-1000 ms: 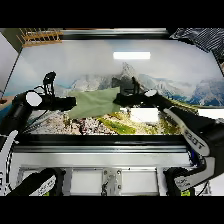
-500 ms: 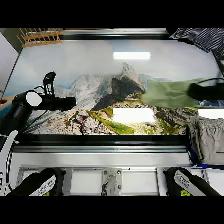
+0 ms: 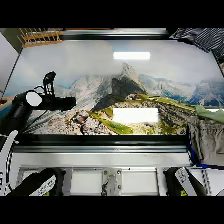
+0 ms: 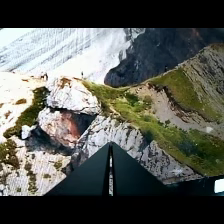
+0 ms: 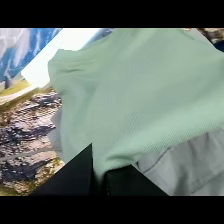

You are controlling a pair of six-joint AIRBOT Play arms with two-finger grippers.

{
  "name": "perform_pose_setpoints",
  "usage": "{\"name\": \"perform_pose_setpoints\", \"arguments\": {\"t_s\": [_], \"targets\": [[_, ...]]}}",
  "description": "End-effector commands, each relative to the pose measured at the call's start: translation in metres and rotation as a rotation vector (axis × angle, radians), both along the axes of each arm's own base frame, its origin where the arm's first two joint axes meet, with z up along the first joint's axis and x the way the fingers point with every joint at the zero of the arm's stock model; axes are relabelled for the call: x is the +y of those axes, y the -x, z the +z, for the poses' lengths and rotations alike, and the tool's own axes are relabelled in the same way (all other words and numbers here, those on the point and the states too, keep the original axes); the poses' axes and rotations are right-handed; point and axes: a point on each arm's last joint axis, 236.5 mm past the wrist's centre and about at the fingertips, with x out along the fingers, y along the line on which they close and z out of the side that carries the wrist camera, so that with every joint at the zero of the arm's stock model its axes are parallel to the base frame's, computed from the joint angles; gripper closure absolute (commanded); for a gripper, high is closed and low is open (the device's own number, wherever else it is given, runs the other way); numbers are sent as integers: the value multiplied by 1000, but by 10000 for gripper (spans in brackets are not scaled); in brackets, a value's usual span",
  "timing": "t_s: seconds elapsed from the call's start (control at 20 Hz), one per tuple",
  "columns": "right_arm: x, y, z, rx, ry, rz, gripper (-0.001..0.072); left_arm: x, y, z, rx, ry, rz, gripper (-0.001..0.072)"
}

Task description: Fold the clothes and pants, and hang the long-sleeved shirts on hangers.

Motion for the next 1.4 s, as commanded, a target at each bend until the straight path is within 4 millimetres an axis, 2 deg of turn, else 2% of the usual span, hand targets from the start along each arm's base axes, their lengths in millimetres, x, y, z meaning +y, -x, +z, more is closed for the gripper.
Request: {"name": "perform_pose_setpoints", "arguments": {"t_s": [0.0,0.35,0.5,0.65,0.7,0.75,0.85,0.9,0.95,1.0,1.05,1.15,1.25,1.35], "targets": [[-15,42,-9,108,17,-93,699,0,0,0,-1,-1,-1,701],[-17,113,-50,411,-1,-190,698,0,-1,0,-5,-2,0,701],[-13,126,-63,469,-19,-194,698,0,-1,0,-6,-1,0,701],[-13,131,-68,493,-20,-195,683,0,-1,0,-5,-2,0,701],[-13,132,-68,498,-18,-195,580,0,-1,0,-5,-2,0,701],[-13,132,-68,499,-17,-196,433,0,-1,0,-5,-2,0,701],[-14,133,-68,505,-12,-197,271,0,-1,0,-5,-2,0,701],[-15,133,-67,502,-8,-197,155,0,-1,0,-5,-2,0,701],[-16,130,-67,488,-4,-195,90,0,-1,0,-5,-2,0,701],[-14,119,-65,443,-4,-184,96,0,-1,0,-5,-2,0,701],[-11,100,-62,361,-4,-158,95,0,-1,0,-5,-2,0,701],[11,35,-39,110,9,-22,95,0,-1,0,-4,-2,0,701],[61,-32,1,-148,6,178,96,0,-1,0,-4,-1,0,701],[136,-74,30,-305,-37,433,96,0,-1,0,-4,-2,-1,701]]}}
